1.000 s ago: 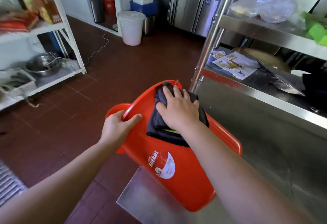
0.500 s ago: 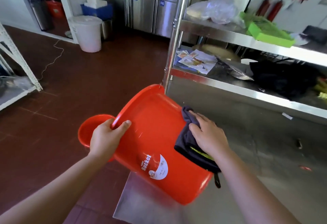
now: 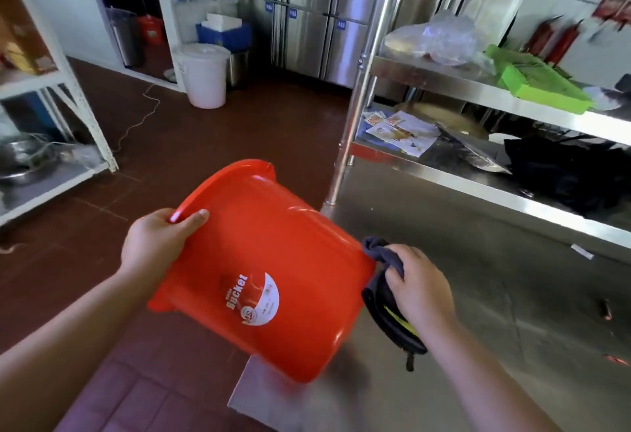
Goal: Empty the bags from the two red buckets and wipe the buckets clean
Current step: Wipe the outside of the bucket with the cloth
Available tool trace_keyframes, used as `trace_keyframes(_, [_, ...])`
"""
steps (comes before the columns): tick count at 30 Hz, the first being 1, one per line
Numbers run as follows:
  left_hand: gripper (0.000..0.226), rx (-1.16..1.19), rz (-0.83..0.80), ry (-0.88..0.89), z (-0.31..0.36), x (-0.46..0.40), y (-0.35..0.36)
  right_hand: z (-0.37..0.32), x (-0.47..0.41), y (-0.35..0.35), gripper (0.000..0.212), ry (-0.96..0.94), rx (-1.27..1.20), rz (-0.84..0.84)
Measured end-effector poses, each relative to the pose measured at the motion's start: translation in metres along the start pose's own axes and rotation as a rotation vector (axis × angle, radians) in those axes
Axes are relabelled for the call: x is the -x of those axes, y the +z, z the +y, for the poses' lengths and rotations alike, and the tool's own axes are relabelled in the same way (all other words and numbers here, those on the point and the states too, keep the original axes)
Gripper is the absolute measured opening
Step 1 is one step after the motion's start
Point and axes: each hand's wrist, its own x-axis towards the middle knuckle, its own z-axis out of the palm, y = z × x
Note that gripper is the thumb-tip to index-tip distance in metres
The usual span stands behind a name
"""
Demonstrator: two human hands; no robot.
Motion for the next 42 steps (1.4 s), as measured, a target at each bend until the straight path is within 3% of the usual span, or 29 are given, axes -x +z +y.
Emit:
trace_keyframes(3, [0.026,0.034,0.114,-0.072,-0.016,-0.007,-0.047,-0.031,-0.01,0.027,0.031,-0.093,-0.026,-0.099])
trace_keyframes(6, [0.04,0.0,0.222,-0.125,-0.039,-0.014,-0.091,-0.07,-0.014,0.058,0.03,-0.172,-0.079,-0.183])
trace_keyframes(11, [0.037,-0.273,0.25,-0.146,-0.092,-0.04,-0.14,-0.132,-0.015,0.112,0.031,-0.261,-0.095,-0.293])
trace_keyframes(17, [0.017,-0.805,0.063,-0.144,-0.204,-0.124,-0.169,-0.199,-0.036,0.201,0.031,-0.223,-0.022,-0.369])
trace_keyframes(22, [0.011,-0.945,-0.179,-0.08,-0.302,-0.203,-0.183,-0.272,-0.06,0.303,0.03,-0.134,0.023,-0.511])
trace_keyframes(28, [0.014,-1.04,-0.346,-0.02,-0.395,-0.279,-0.17,-0.318,-0.072,0.405,0.03,-0.031,0.049,-0.633])
trace_keyframes(32, [0.014,-1.097,-0.466,-0.033,-0.458,-0.31,-0.14,-0.306,-0.079,0.464,0.032,0.059,0.04,-0.698])
trace_keyframes(35, [0.006,-1.079,-0.455,0.02,-0.501,-0.33,-0.109,-0.289,-0.087,0.515,0.031,0.101,0.037,-0.737])
trace_keyframes(38, [0.037,-1.047,-0.425,0.155,-0.546,-0.35,-0.071,-0.27,-0.099,0.579,0.03,0.135,0.029,-0.753])
trace_keyframes(42, [0.042,-1.053,-0.427,0.164,-0.609,-0.374,-0.025,-0.245,-0.113,0.663,0.032,0.14,-0.02,-0.747])
